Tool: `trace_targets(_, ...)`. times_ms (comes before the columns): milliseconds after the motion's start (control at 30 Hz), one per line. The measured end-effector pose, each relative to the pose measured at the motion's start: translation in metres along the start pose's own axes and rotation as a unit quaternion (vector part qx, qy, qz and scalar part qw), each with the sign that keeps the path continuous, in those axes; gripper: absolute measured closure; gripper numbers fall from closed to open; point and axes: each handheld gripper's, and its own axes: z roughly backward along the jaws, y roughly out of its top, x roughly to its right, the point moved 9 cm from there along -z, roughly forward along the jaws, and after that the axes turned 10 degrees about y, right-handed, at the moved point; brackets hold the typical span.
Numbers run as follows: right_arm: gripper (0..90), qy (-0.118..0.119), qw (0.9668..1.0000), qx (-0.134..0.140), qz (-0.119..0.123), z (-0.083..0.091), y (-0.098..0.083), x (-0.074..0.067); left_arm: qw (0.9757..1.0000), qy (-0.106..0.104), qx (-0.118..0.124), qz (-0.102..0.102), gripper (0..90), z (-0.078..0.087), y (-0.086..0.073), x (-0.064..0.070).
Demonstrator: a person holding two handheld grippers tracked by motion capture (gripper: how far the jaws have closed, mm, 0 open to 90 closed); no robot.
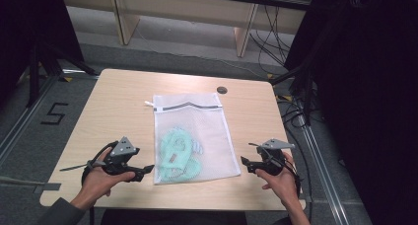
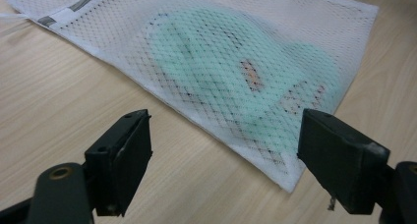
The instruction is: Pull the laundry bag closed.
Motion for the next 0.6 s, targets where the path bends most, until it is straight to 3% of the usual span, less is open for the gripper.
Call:
trace_targets(67, 25.5, -0.007, 0.9999, 0.001, -0.009, 0.0007, 0.0001, -0.0005, 1.0, -0.001, 0.003, 0.003, 20.2, 0.0, 0.0005, 0.0006)
trace_targets(167, 25.5, -0.012, 0.9998, 0.006, 0.012, -0.0002, 0.0011, 0.0024, 1.0, -0.002, 0.002, 0.001, 20.3, -0.0004, 0.0004, 0.0002)
trace_targets(200, 25.5, -0.013, 0.9998, 0.012, -0.001, -0.0016, 0.0013, -0.0002, 1.0, -0.001, 0.001, 0.001, 20.2, -0.0003, 0.0003, 0.0001)
trace_targets(267, 26.2, -0.007, 0.9997, 0.007, 0.02, -0.0024, 0.0024, 0.0015, 1.0, -0.001, 0.001, 0.001, 20.1, -0.0002, 0.0006, 0.0001)
trace_targets(333, 33.8, -0.012, 0.9995, 0.007, 0.03, -0.0034, 0.0021, -0.0001, 1.0, -0.005, 0.003, 0.003, 20.1, -0.001, 0.0008, 0.0013)
trace_targets(400, 35.6, -0.012, 0.9995, -0.002, 0.028, -0.0034, 0.0009, -0.0001, 0.9997, -0.014, 0.007, 0.019, 21.8, -0.0018, 0.0021, 0.0041)
trace_targets(433, 38.1, -0.01, 0.9991, -0.004, 0.04, -0.0043, 0.001, 0.001, 0.9997, -0.014, 0.007, 0.019, 23.0, -0.0018, 0.0021, 0.0041)
trace_targets(533, 45.5, -0.003, 0.9995, -0.003, 0.032, -0.0057, 0.0026, -0.0027, 0.9998, -0.02, 0.006, 0.005, 28.7, -0.0021, 0.0025, 0.0051)
trace_targets(600, 51.8, 0.01, 0.9992, -0.009, 0.038, -0.0082, 0.0026, -0.0071, 0.9996, -0.021, 0.014, 0.015, 32.0, -0.0037, 0.0046, 0.0074)
